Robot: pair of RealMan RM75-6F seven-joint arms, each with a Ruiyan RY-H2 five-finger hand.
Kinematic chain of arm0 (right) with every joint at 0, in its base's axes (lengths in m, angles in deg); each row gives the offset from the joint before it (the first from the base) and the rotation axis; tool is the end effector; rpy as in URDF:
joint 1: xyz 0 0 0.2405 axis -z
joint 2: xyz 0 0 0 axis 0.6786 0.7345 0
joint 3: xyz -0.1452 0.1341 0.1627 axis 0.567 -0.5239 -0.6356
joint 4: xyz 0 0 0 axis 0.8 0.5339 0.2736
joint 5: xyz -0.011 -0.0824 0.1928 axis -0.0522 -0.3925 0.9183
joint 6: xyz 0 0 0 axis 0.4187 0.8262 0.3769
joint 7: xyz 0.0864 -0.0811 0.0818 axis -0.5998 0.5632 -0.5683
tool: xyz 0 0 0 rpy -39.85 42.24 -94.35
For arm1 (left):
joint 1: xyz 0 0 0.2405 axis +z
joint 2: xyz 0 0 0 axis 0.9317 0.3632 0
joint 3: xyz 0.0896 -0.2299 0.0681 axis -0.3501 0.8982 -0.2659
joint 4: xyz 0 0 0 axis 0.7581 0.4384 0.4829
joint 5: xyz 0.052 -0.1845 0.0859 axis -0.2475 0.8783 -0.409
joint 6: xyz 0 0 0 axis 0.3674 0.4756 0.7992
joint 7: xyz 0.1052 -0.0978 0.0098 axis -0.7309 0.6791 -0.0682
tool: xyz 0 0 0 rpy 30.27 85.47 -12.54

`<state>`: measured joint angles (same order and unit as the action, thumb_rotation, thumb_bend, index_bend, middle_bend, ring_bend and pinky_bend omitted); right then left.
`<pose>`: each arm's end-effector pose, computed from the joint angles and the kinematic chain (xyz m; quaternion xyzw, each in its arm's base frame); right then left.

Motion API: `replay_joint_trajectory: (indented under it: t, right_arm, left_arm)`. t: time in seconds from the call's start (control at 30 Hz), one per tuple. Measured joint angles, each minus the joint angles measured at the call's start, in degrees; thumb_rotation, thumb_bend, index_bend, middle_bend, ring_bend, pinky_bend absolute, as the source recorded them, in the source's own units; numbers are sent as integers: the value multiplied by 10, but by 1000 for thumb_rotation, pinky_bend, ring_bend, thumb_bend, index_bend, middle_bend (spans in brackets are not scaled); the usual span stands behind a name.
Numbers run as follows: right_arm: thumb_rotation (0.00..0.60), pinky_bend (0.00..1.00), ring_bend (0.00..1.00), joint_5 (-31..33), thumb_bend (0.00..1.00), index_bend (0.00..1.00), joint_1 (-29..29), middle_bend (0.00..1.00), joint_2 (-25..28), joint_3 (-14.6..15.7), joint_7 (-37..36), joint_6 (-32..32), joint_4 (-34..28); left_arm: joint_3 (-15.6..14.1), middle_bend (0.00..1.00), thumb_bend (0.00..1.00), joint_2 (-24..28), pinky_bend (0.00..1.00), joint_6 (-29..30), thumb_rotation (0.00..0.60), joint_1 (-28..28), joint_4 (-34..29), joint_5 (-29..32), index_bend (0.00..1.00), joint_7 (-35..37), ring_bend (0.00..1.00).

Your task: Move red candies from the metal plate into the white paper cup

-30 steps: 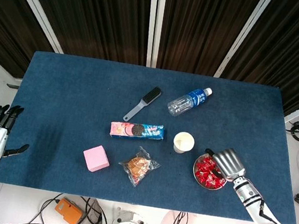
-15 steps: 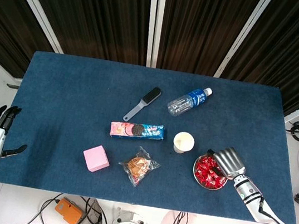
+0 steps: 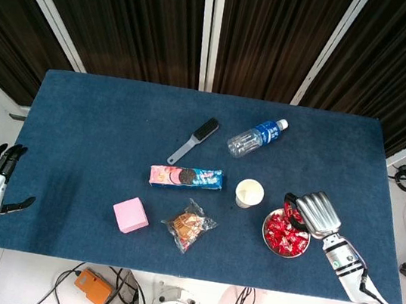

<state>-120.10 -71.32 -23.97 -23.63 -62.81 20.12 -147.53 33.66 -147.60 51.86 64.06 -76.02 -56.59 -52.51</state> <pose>-0.2398 -0.2942 0.0659 0.7625 -0.3111 0.3823 0.4192 -0.3144 0.1827 0.1275 -0.5732 -0.3780 -0.4121 0.5989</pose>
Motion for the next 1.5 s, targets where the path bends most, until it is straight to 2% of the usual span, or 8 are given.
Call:
replay_joint_trajectory:
  t: [0.13,0.33,0.53,0.77,0.97,1.07,1.23,1.5]
  right_arm:
    - [600,1000,1000,15,608,589,-28,882,9,-34,0,-10,-41]
    - [600,1000,1000,63,608,553,-73,882,-19,-56,16,-78,-47]
    - [600,1000,1000,78,604,421,-96,882,-50,-54,34,-105,-39]
    - [600,1000,1000,84,544,243,-88,882,-32,-44,48,-96,-51]
    - [600,1000,1000,63,487,339,-55,882,-1,-25,42,-44,-72]
    - [600,1000,1000,46,461,371,-29,882,23,4,38,-21,-85]
    - [600,1000,1000,40,407,379,6,882,39,57,51,-30,-99]
    - [600,1000,1000,49,406,397,12,882,5,60,63,-49,-76]
  left_arm:
    - [0,87,20,-2,0,-1,600,0,3,-1,90,3,0]
    - [0,87,19,-5,0,0,600,2,12,3,90,10,0]
    - [0,87,20,-6,0,0,600,3,19,4,90,16,0]
    - [-1,87,19,-8,0,-1,600,4,24,4,90,20,0]
    - [-1,87,20,-9,0,4,600,4,26,-2,91,24,0]
    - [-2,87,20,-10,0,2,600,4,27,-1,90,25,0]
    - [-3,87,20,-12,0,6,600,5,30,-6,90,28,0]
    - [-4,87,19,-14,0,11,600,7,35,-8,90,33,0]
